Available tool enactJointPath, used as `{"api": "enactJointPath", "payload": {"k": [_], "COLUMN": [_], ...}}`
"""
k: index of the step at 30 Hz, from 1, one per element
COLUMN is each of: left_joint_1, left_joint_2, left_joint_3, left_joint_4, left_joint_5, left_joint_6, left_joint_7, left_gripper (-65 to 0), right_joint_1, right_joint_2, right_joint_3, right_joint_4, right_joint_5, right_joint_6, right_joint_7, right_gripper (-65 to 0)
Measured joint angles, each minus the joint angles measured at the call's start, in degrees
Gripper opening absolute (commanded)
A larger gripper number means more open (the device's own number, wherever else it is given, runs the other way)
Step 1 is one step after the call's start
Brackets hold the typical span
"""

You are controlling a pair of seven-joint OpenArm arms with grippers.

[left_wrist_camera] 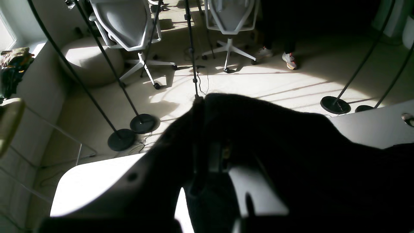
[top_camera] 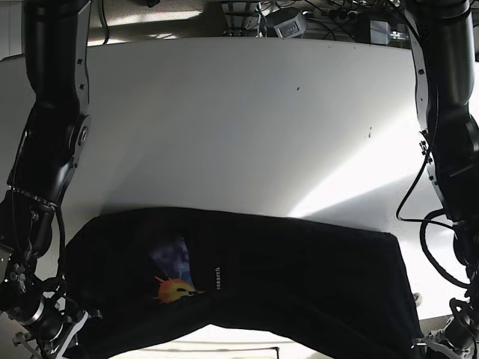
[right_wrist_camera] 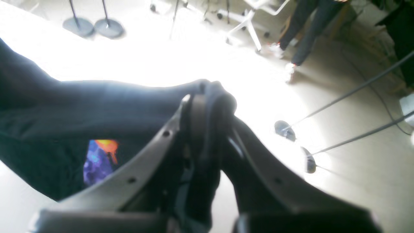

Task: Fold the T-shirt properly
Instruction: 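Lower the held shirt with both grippers and pull it taut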

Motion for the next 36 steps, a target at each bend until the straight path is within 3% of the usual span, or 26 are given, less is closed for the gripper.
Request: {"api": "enactJointPath", "payload": {"k": [5,11,17,22,25,31,36], "left_joint_1": [-9.8,-7.1,19.3,38.0,50.4,62.4,70.5], "left_joint_2": [-2.1,-4.6,-5.3,-4.9,-1.6,0.9,1.1], "left_joint_3": [2.0,1.6,-8.2,-14.2,-20.4,-28.4,-29.9], "left_joint_4": [-1.1,3.8,18.7,27.8,30.9,31.3,31.8], "left_joint_5": [-0.6,-1.0,-0.3,-1.4,-0.8,-0.7,-0.7], "left_joint_6": [-0.5,-0.6,-0.5,-0.6,-1.6,-5.2,-5.6], "left_joint_7": [-1.7,1.2,2.2,0.7,1.5,0.8,0.9], "left_gripper": [-65.0,-65.0,-65.0,-65.0,-65.0,-65.0,-65.0], "right_joint_1": [10.2,7.6,-17.1,-35.5,-46.6,-61.5,-69.1], "right_joint_2": [0.0,0.3,-0.5,-3.5,-6.0,-9.8,-11.5], "right_joint_3": [-3.5,-2.8,3.8,11.1,15.1,19.3,20.0], "right_joint_4": [-1.2,5.6,20.7,28.4,32.4,35.7,37.0], "right_joint_5": [0.7,1.0,0.9,0.9,1.3,0.9,0.9], "right_joint_6": [0.17,0.04,0.09,0.24,0.24,0.26,0.26], "right_joint_7": [0.6,-2.8,-5.4,-5.7,-5.3,-4.9,-4.9], "right_gripper": [-62.9,-62.9,-62.9,-62.9,-62.9,-62.9,-62.9]}}
